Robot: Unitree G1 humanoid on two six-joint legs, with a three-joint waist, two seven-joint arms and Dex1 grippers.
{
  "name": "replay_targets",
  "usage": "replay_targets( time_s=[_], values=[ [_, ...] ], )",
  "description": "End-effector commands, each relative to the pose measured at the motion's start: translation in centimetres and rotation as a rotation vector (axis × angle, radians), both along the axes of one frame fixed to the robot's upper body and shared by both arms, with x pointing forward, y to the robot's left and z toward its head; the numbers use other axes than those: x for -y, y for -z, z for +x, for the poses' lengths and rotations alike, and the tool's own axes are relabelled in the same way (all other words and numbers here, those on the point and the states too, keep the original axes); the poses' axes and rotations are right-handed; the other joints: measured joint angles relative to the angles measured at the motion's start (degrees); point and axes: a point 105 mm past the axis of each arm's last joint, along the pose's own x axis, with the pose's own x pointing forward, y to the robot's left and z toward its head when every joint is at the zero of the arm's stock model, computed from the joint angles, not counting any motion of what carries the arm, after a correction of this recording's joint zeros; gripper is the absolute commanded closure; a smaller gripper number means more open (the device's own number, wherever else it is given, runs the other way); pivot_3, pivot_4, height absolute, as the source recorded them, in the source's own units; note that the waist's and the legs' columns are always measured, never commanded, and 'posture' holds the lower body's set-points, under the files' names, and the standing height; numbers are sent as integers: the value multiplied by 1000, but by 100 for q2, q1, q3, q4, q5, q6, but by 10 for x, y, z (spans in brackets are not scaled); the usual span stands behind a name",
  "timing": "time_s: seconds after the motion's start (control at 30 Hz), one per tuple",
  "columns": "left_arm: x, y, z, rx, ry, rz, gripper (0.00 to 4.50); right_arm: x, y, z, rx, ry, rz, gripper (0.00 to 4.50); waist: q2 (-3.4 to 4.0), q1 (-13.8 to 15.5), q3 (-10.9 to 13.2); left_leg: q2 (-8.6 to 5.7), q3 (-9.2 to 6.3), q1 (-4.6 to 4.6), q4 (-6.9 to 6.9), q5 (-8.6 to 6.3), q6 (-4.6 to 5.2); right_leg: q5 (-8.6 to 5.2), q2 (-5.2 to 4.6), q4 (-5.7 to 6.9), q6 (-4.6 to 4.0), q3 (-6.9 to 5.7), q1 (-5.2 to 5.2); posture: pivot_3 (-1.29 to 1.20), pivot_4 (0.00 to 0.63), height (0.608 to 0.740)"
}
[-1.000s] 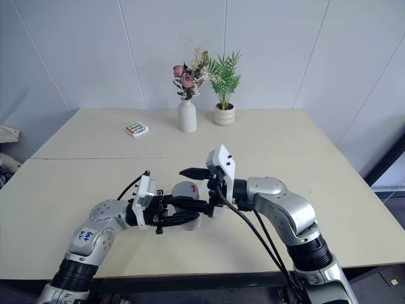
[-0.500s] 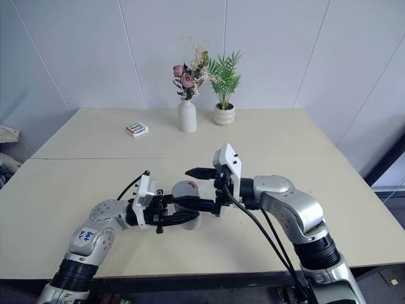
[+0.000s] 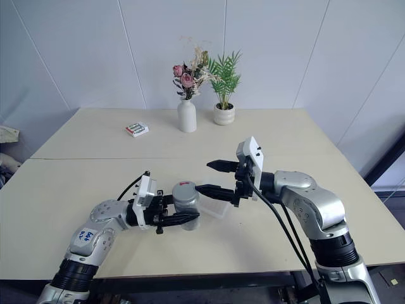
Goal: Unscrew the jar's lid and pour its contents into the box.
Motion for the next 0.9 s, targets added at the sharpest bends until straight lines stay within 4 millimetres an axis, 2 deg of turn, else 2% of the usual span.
replay_targets(
  time_s=[0.03, 0.2, 0.27, 0.33, 0.53, 0.9],
  values=[
    [3, -9, -5, 48, 28, -17, 2455, 8, -4, -1, 27, 18, 3, 28, 0, 5, 0, 0, 0, 0, 0, 0, 0, 0, 0, 0, 0, 0, 0, 0, 150, 740],
    [3, -8, -5, 47, 28, -15, 2455, 17, -11, -2, 39, 19, 16, 28, 0, 15, 0, 0, 0, 0, 0, 0, 0, 0, 0, 0, 0, 0, 0, 0, 150, 740],
    [2, -8, -5, 46, 27, -13, 2455, 12, -25, -14, 42, -62, 81, 28, 0, 6, 0, -1, 1, 0, 0, 0, 0, 0, 0, -2, 0, 0, 1, 0, 150, 740],
    [2, -8, -5, 45, 27, -13, 2455, 5, -30, -26, 54, -135, 98, 28, 0, 1, 0, 0, 1, 0, 0, 0, 1, 0, 1, -1, 0, 0, 1, 0, 150, 740],
    [2, -9, -4, 44, 28, -13, 2455, -23, -27, -38, 54, -206, 92, 28, 0, -12, 0, 2, 1, 1, 0, 0, 1, 0, 2, 0, 1, 1, 1, 0, 150, 740],
    [3, -10, -5, 48, 27, -16, 2455, -42, -14, -35, 48, -229, 64, 28, 0, 0, 0, 1, 0, -1, -1, -1, 2, 0, 0, -3, 1, -1, 0, 0, 150, 740]
  ],
)
